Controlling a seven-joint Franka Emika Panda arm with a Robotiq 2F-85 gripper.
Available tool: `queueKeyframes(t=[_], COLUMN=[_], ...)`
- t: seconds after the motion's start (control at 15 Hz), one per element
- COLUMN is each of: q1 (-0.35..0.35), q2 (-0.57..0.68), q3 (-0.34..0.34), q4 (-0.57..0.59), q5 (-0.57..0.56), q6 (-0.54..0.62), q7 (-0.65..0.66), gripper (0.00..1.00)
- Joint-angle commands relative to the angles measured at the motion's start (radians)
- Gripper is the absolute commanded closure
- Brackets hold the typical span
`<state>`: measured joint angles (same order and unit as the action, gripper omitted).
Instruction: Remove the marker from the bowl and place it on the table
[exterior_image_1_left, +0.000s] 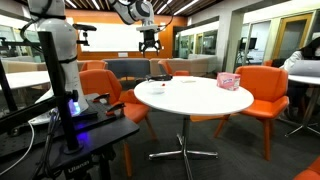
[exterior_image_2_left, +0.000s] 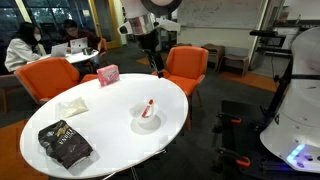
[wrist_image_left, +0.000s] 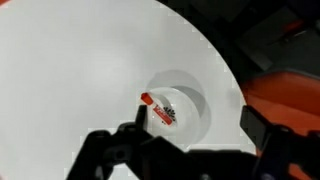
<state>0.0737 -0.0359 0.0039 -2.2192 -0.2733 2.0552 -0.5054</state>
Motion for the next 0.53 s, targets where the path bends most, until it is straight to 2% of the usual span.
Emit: queueKeyframes(t=[0.0, 0.2, 0.47], q1=[-0.018, -0.028, -0.047], q2=[0.055, 0.135, 0.242], q3=[0.007, 0.008, 0.019], q4=[0.009, 0.023, 0.057], q5=[-0.069, -0.118, -0.084], q6=[0.102, 0.198, 0.211], q7=[-0.009, -0.022, -0.095], gripper=[0.0, 0.0, 0.0])
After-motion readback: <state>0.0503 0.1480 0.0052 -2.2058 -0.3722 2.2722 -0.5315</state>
